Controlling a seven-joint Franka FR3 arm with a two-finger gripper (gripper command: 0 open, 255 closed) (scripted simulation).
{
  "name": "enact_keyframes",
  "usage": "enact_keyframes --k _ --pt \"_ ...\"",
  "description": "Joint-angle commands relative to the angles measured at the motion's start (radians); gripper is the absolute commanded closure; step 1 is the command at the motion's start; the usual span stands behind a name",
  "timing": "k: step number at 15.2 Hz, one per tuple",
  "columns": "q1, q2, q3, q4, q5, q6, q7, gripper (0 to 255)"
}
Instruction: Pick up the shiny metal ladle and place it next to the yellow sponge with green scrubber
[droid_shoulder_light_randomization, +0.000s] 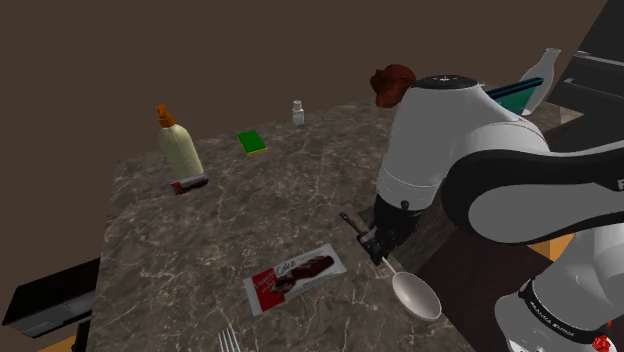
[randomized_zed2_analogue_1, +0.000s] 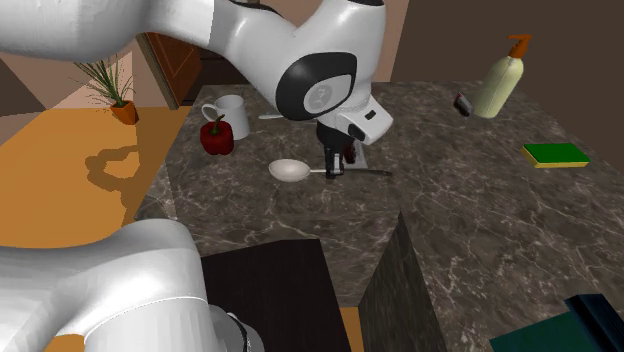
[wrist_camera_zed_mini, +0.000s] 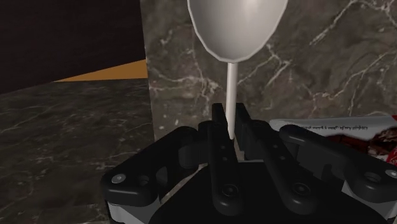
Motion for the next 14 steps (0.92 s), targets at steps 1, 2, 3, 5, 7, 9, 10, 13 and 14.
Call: enact_keyframes --k 1,2,3,5,7,9,10,13,14 --pt "-0.001 -0.017 -0.009 0.017 -0.006 -0.034 0.003 255" --pt "-0.001 -0.025 -0.014 0.025 -0.01 -0.05 0.004 255" --pt "-0.001 -0.033 -0.018 0.034 -0.013 -0.066 0.006 255" --pt "-0.002 -0.047 -0.027 0.051 -0.019 -0.098 0.009 255" --pt "-0.003 -0.06 -0.035 0.07 -0.025 -0.129 0.012 255" --pt "-0.004 -0.071 -0.043 0.089 -0.032 -0.16 0.015 255" --pt "-0.005 -0.076 -0.047 0.099 -0.035 -0.175 0.016 255" --pt "-0.042 -0.021 -0.067 0.144 -0.067 -0.17 -0.013 255" --pt "-0.059 0.009 -0.075 0.163 -0.082 -0.163 -0.027 255"
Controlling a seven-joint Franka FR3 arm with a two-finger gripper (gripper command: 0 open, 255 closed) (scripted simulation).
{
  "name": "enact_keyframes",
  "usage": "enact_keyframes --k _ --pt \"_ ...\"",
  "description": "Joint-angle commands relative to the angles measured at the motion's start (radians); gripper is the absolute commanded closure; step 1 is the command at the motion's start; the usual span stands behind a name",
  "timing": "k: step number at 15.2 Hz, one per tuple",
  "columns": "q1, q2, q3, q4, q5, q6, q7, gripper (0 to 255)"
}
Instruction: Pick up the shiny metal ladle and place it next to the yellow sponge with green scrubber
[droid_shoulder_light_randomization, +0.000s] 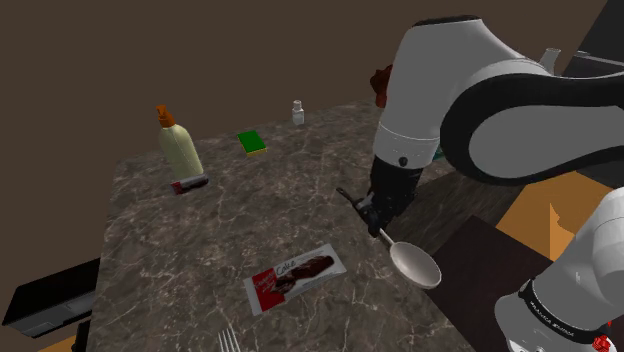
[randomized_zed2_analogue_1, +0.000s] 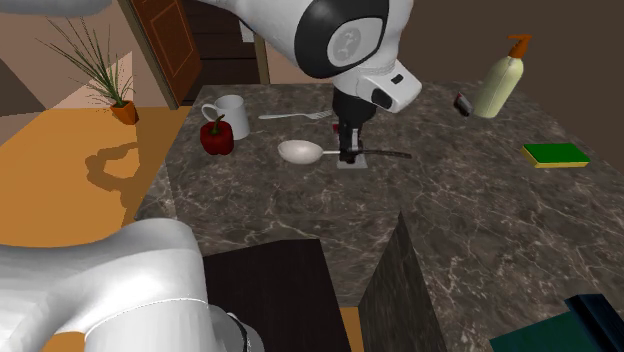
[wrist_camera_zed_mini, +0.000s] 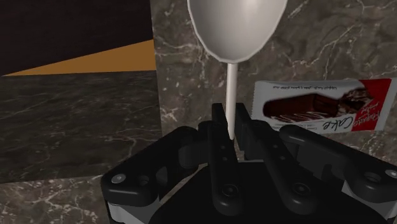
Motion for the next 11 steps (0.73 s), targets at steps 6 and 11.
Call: enact_keyframes --k 6,11 --pt "-0.109 0.216 -0.049 0.169 -0.107 0.027 -0.077 255" --pt "-0.165 0.379 -0.076 0.317 -0.181 0.028 -0.111 255"
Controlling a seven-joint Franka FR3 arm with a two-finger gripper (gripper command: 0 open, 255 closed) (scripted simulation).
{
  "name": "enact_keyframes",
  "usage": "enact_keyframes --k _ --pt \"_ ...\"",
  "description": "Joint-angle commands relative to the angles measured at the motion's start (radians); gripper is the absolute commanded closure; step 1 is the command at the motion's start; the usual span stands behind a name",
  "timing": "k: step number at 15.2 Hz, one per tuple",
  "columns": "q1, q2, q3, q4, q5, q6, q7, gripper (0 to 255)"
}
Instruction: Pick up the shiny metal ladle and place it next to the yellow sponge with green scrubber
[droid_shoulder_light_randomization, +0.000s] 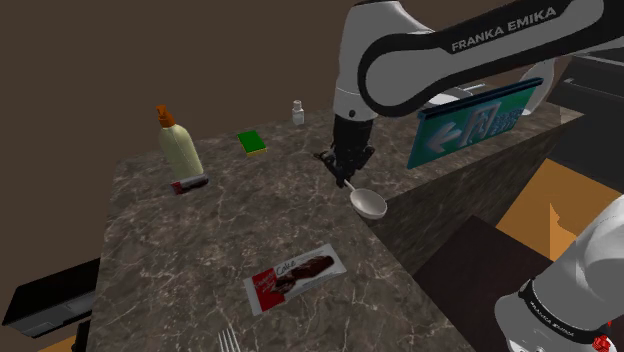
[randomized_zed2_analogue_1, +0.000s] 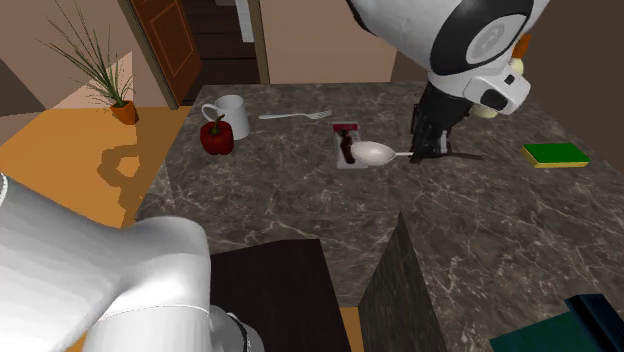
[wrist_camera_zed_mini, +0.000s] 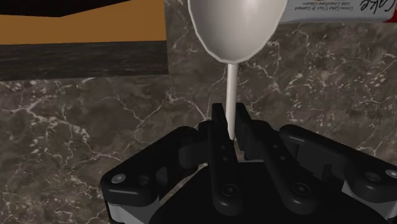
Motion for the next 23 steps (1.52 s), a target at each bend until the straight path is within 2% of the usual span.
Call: enact_keyframes --k 1,9,15,20,23 --pt "-0.02 0.06 -0.012 0.059 -0.028 -0.005 -0.015 255" --pt "-0.066 0.331 -0.052 0.366 -0.136 -0.061 -0.046 255" --pt "-0.072 0.553 -0.083 0.666 -0.204 -0.151 -0.068 255" --pt "-0.055 0.774 -0.109 1.004 -0.252 -0.275 -0.09 255" --pt "-0.027 0.959 -0.127 1.313 -0.28 -0.401 -0.109 255"
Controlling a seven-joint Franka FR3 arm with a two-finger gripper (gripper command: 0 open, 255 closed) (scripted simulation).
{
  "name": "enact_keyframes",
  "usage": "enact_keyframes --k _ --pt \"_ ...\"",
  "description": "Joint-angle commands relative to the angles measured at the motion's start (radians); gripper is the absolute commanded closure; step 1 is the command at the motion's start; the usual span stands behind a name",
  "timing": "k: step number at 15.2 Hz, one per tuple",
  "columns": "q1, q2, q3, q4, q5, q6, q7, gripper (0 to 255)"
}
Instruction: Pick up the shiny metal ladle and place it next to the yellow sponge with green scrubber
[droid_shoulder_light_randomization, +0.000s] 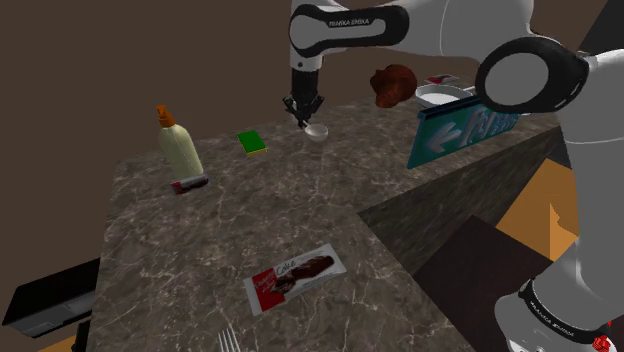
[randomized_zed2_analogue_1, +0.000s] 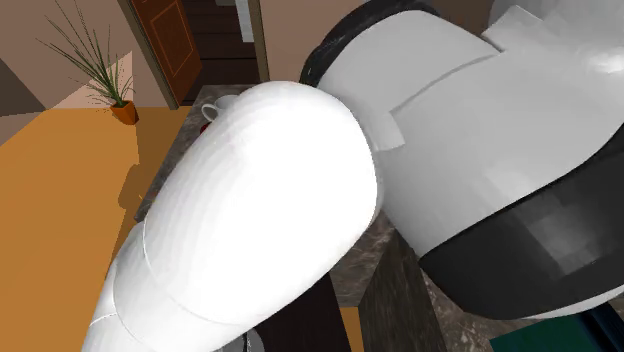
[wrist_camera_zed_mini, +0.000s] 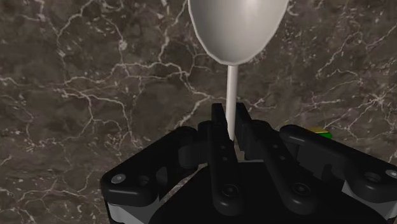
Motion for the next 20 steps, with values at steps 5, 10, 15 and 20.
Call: enact_keyframes --k 5,10,15,20 --pt "0.039 0.223 -0.022 0.348 -0.026 -0.124 -0.022 255" --pt "0.023 0.19 -0.019 0.22 -0.023 -0.031 -0.022 255" --pt "0.013 0.182 -0.019 0.136 -0.023 0.043 -0.024 255" --pt "0.008 0.186 -0.02 0.075 -0.024 0.107 -0.026 255"
